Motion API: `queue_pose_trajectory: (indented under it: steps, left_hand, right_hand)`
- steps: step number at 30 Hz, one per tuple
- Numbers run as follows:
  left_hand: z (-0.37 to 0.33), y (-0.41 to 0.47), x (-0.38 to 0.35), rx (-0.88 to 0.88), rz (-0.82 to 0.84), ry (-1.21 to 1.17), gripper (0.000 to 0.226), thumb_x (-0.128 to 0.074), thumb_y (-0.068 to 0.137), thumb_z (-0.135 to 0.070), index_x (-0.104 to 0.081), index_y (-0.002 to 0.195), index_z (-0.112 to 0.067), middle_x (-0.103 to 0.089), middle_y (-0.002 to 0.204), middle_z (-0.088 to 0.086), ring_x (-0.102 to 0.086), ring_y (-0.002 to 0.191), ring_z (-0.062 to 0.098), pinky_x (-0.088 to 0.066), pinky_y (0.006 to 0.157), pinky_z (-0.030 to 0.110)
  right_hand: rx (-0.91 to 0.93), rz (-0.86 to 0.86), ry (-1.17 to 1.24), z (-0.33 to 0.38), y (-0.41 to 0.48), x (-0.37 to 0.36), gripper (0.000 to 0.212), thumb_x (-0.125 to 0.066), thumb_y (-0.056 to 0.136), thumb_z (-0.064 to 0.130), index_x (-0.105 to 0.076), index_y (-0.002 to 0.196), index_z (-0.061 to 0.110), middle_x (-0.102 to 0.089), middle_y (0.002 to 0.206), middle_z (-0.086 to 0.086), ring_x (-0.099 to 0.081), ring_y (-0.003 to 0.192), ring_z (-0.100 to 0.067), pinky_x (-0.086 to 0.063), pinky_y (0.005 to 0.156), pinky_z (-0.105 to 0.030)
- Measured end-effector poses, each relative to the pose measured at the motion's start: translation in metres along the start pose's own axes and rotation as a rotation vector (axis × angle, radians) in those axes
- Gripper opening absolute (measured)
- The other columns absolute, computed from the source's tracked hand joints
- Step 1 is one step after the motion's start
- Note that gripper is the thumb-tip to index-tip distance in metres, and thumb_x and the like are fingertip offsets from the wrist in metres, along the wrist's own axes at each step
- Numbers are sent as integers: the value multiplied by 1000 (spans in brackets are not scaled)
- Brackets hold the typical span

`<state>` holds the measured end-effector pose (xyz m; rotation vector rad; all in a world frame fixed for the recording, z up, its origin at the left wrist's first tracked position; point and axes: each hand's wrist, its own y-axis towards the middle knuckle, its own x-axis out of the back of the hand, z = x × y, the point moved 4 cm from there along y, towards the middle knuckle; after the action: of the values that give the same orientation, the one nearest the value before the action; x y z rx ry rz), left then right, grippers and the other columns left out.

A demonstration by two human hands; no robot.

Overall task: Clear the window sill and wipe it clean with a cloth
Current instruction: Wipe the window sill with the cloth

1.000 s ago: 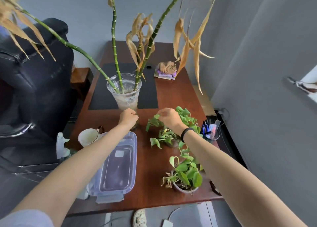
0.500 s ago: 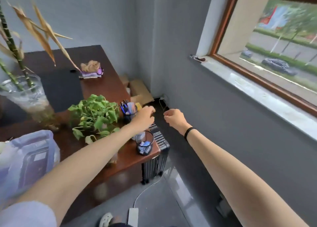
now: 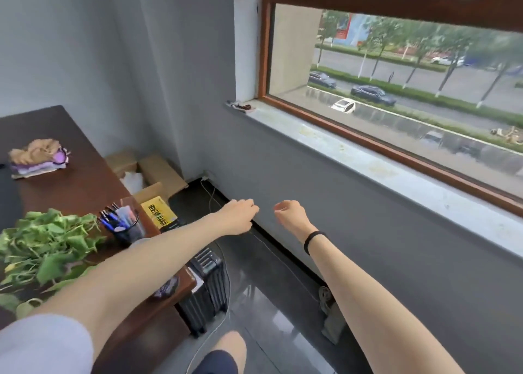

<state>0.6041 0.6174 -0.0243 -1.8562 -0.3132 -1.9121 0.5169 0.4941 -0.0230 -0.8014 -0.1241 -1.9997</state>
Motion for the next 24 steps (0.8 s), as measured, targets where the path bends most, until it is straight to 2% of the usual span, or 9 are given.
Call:
queue_pose_trajectory:
  steps: [7,10,13,16,20,24]
  left_hand:
    - [14,68,-8,54,86,-173,37,-44,89,-14,-38,125,-11,-49,114,10,-52,108,31,-44,84,42]
    - [28,107,-10,47,81,-158,38,-45,91,-16,-37,127,-12,-48,117,9,-51,110,30,-43,83,41]
    - [57,150,3,80,29,-199,36,-44,92,-17,-39,127,-12,-47,119,10,-51,108,30,-42,82,40]
    - [87,188,7,110,21,-246,35,-44,93,-18,-41,127,-11,-46,122,10,-52,107,30,-40,77,37]
    - [125,232,13,184,22,-365,39,-46,93,-20,-40,131,-13,-43,126,9,-53,106,29,-40,77,34]
    - [146,275,12,217,11,-375,39,-46,93,-17,-41,131,-11,-41,126,9,-52,105,28,-41,78,35]
  right_hand:
    - [8,18,-141,-17,50,11,33,-44,90,8,-61,117,6,-62,120,-13,-58,111,-28,-48,94,-35]
    - [13,42,-189,-8,86,10,35,-45,91,11,-55,125,8,-57,127,-12,-53,117,-27,-44,99,-33]
    - [-6,51,-223,5,126,10,38,-46,91,15,-50,129,12,-54,128,-12,-53,114,-25,-45,95,-32]
    - [-9,58,-269,19,167,8,38,-46,91,16,-50,129,12,-54,128,-12,-55,112,-24,-46,91,-30]
    - [5,62,-288,34,216,10,36,-45,92,14,-55,126,7,-54,131,-11,-54,117,-24,-44,94,-28]
    - [-4,79,-282,39,267,15,35,-43,91,12,-59,120,2,-58,126,-13,-58,110,-28,-50,91,-34]
